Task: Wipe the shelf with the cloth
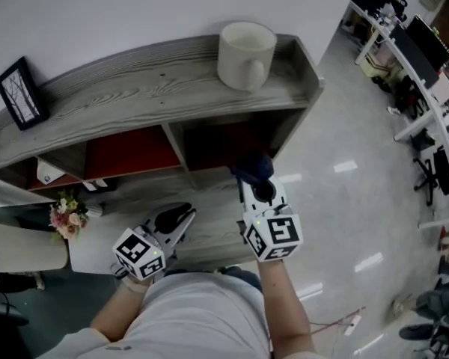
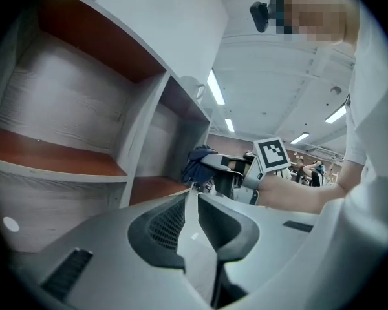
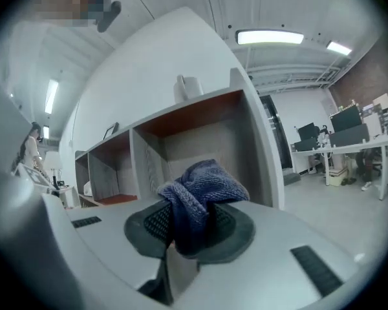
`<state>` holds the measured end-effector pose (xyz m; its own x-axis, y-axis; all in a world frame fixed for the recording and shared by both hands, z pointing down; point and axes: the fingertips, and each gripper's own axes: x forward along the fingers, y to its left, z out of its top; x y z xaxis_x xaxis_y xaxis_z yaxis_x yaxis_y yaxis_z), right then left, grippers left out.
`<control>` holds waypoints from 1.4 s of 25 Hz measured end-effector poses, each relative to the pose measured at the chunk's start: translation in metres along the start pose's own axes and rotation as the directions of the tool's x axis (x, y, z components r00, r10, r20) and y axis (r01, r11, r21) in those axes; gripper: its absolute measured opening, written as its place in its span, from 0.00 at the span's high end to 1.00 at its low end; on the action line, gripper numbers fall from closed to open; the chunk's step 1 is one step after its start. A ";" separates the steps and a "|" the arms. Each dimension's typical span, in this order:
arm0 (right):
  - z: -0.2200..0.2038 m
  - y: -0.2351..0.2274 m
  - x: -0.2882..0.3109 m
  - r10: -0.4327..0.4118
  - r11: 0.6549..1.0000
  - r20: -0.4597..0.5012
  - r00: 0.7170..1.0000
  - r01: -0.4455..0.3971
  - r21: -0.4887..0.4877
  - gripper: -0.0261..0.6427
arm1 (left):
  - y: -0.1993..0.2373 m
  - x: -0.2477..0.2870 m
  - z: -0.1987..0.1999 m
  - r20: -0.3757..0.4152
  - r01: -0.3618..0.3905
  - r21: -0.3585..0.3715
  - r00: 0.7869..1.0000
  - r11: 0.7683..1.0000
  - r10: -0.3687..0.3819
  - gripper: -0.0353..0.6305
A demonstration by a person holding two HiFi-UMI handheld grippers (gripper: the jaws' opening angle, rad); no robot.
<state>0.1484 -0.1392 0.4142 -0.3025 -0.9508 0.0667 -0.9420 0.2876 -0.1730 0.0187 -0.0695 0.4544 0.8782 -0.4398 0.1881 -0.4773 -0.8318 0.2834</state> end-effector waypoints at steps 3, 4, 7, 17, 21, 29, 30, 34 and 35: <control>-0.005 0.004 -0.026 -0.007 1.000 -0.004 1.000 0.007 -0.020 0.86 | -0.008 0.011 -0.001 -0.010 0.048 0.004 0.999 0.999 -0.048 0.87; -0.007 0.005 -0.034 -0.010 1.000 -0.007 1.000 0.010 -0.026 0.86 | -0.010 0.014 -0.001 -0.014 0.063 0.005 0.998 0.998 -0.063 0.87; -0.011 0.005 -0.053 -0.025 0.999 -0.006 1.000 0.025 -0.031 0.86 | -0.016 0.024 -0.003 -0.025 0.102 0.009 0.994 0.995 -0.102 0.87; -0.026 0.007 -0.083 -0.072 0.997 -0.004 0.997 0.072 0.007 0.86 | -0.022 0.035 -0.005 -0.040 0.162 0.011 0.986 0.987 -0.161 0.87; -0.028 0.006 -0.084 -0.077 0.997 0.001 0.997 0.077 0.027 0.86 | -0.024 0.032 -0.002 -0.041 0.168 0.016 0.985 0.986 -0.167 0.87; -0.030 0.019 -0.077 -0.045 0.999 0.006 0.999 0.045 0.031 0.86 | -0.014 0.018 -0.003 -0.040 0.138 0.016 0.990 0.990 -0.137 0.87; -0.030 0.020 -0.077 -0.041 0.999 0.003 0.999 0.041 0.029 0.86 | -0.013 0.017 -0.003 -0.038 0.135 0.016 0.990 0.991 -0.135 0.87; -0.030 0.021 -0.077 -0.035 0.999 -0.001 0.999 0.035 0.031 0.86 | -0.015 0.015 -0.003 -0.036 0.133 0.016 0.991 0.991 -0.133 0.87; -0.030 0.021 -0.077 -0.034 0.999 -0.002 0.999 0.034 0.036 0.86 | -0.015 0.015 -0.003 -0.036 0.133 0.015 0.991 0.991 -0.133 0.87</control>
<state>0.1473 -0.0567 0.4351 -0.2708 -0.9598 0.0741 -0.9459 0.2510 -0.2058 0.0391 -0.0622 0.4559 0.9320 -0.3132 0.1827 -0.3555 -0.8881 0.2913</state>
